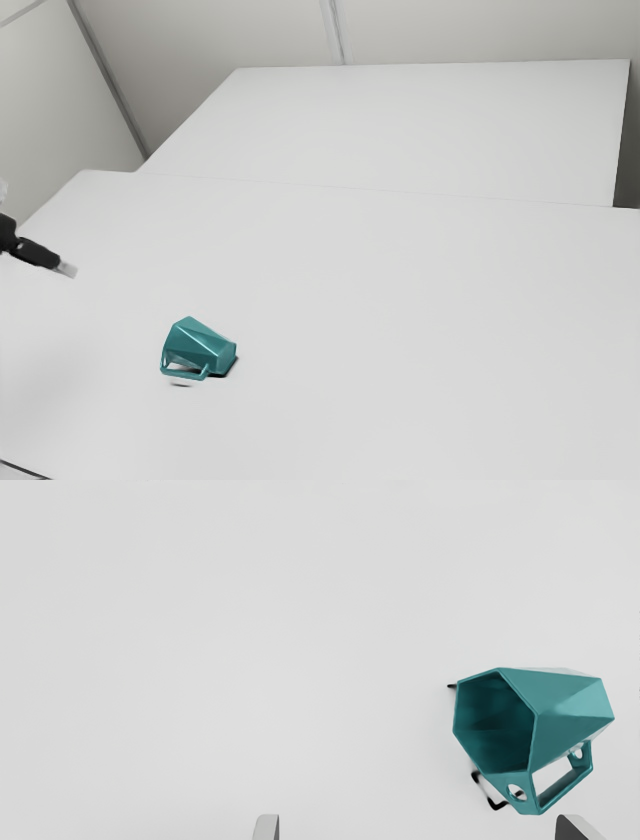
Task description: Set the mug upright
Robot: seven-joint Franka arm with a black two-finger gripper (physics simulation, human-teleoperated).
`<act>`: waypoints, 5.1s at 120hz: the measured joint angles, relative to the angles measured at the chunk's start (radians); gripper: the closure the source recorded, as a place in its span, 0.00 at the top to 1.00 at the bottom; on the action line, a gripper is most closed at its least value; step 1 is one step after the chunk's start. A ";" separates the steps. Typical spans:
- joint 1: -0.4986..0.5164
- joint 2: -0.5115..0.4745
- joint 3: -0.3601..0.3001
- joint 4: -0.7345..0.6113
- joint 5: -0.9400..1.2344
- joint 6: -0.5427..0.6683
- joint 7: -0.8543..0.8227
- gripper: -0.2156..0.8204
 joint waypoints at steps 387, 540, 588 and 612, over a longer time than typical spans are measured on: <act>-0.474 0.147 -0.104 0.094 0.416 -0.046 -0.289 0.04; -0.520 0.328 -0.106 0.063 0.463 0.341 -0.362 0.04; -0.520 0.313 -0.105 0.061 0.429 0.324 -0.333 0.56; -0.521 0.266 -0.105 0.070 0.432 0.299 -0.314 0.70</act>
